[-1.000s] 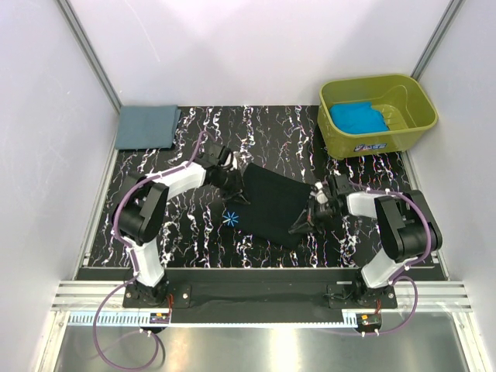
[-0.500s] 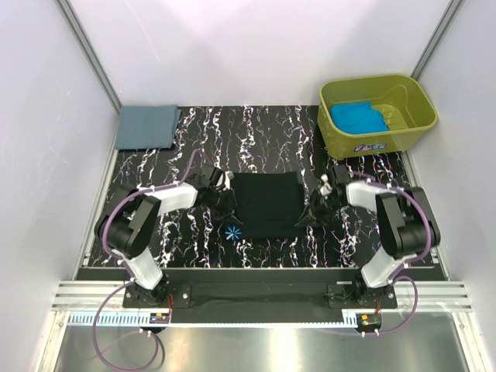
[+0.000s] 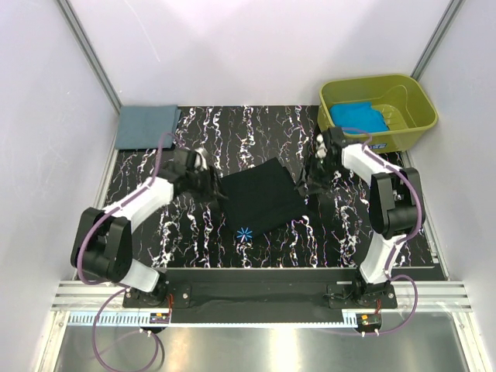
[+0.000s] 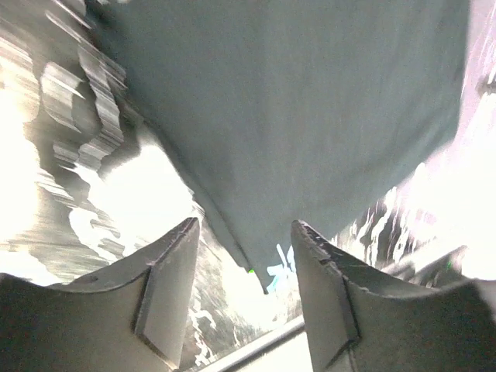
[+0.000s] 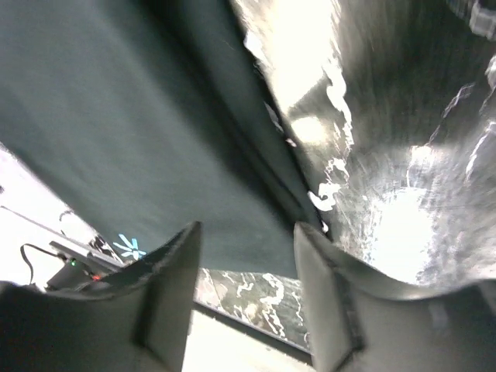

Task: Fold and stack the t-shirts
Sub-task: Fold the tshirt

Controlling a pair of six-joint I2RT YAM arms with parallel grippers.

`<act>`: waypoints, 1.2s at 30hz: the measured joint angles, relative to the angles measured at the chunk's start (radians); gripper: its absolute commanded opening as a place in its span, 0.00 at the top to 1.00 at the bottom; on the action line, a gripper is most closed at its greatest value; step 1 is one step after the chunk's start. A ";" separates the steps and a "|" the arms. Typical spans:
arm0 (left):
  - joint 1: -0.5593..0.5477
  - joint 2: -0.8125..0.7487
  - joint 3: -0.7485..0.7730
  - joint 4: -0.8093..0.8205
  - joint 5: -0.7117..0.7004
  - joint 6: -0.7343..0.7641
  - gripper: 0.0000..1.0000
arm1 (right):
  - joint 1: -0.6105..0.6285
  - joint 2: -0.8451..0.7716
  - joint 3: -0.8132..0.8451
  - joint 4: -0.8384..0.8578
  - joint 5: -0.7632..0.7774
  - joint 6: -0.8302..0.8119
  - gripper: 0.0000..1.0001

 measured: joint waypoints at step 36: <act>0.186 0.390 0.264 0.034 0.030 0.001 0.44 | 0.077 0.555 0.727 -0.037 -0.125 -0.171 0.41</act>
